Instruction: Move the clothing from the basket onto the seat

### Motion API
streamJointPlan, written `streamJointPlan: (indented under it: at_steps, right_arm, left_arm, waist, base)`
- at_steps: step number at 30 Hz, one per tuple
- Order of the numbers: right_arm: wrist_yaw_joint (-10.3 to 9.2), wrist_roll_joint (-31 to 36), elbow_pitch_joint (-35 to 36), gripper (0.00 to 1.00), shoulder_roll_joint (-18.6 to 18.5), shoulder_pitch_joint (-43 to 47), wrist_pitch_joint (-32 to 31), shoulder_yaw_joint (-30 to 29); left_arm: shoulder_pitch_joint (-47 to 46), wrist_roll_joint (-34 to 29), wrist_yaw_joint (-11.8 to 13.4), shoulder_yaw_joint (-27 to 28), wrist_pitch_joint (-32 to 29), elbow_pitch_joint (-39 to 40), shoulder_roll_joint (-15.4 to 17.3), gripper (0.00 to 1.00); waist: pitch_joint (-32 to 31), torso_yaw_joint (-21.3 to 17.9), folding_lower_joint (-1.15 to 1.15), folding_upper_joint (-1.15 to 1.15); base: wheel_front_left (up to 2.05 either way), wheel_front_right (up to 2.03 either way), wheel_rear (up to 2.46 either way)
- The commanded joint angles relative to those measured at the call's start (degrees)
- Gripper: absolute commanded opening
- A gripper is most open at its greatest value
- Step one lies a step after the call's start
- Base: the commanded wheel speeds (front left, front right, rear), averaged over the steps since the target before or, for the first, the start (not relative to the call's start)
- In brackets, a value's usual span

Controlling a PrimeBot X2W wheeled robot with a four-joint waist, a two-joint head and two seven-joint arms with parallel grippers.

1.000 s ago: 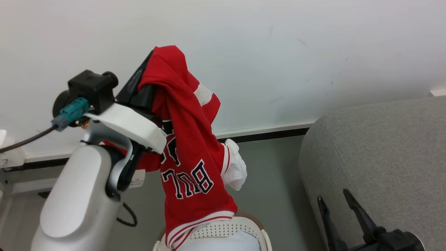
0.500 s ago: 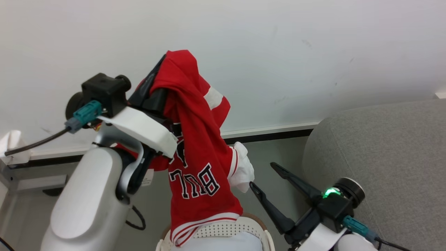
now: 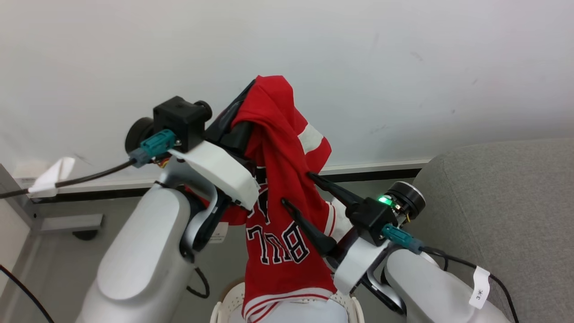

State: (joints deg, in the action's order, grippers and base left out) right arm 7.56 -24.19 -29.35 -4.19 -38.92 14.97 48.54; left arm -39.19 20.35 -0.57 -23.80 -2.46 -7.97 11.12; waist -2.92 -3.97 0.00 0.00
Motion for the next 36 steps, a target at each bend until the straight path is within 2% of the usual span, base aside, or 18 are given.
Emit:
streamJointPlan:
  at_steps: [1, 4, 10, 15, 16, 17, 18, 36]
  right_arm:
    - [-0.14, 0.53, -2.71, 1.00, 0.55, -1.55, 0.21, 0.34]
    - [-0.14, -0.17, -6.24, 1.00, 1.14, -3.86, 0.24, 0.09]
    - [-0.14, -3.95, -4.78, 1.00, 1.21, -5.73, 0.16, 2.12]
    - [-0.14, -5.61, -7.18, 1.00, 1.23, -6.25, 0.15, 3.63]
    - [-0.14, -5.80, -7.70, 0.81, 1.22, -6.38, 0.15, 3.57]
    - [-0.14, -6.01, -8.09, 0.44, 1.22, -6.57, 0.16, 3.30]
    - [-0.14, -6.41, -8.40, 0.00, 1.25, -6.55, 0.16, 3.08]
    - [-0.14, -6.78, -5.08, 0.00, 1.27, -5.83, 0.19, -1.59]
  left_arm:
    - [-0.79, -0.01, -0.22, -0.24, 0.06, -0.43, -0.33, 0.00]
    - [-1.18, -0.12, -0.35, -1.09, -0.04, -1.01, -0.92, 0.00]
    - [-1.49, 0.57, -0.97, -2.96, -0.35, -2.60, -2.47, 0.00]
    - [-1.92, 0.72, -1.01, -3.43, -0.10, -3.48, -2.88, 0.00]
    - [-1.99, 0.81, -0.96, -3.46, -0.05, -3.58, -2.94, 0.00]
    - [-2.04, 0.85, -0.91, -3.52, -0.01, -3.65, -3.01, 0.00]
    - [-2.06, 0.92, -0.91, -3.58, 0.03, -3.77, -3.10, 0.00]
    - [-1.37, 1.68, -0.20, -3.66, 0.79, -4.58, -2.28, 0.00]
  waist:
    - [-0.05, 0.15, 0.00, 0.00]
    - [-0.18, 0.33, 0.00, 0.00]
    - [-0.63, 1.03, 0.00, 0.00]
    - [-0.95, 1.36, 0.00, 0.00]
    - [-0.98, 1.40, 0.00, 0.00]
    - [-0.97, 1.44, 0.00, 0.00]
    - [-0.99, 1.49, 0.00, 0.00]
    - [-0.36, 1.40, 0.00, 0.00]
  base:
    - [0.00, 0.00, 0.00]
    - [0.00, 0.00, 0.00]
    - [0.00, 0.00, 0.00]
    - [0.00, 0.00, 0.00]
    - [0.00, 0.00, 0.00]
    - [0.00, 0.00, 0.00]
    - [0.00, 0.00, 0.00]
    - [0.00, 0.00, 0.00]
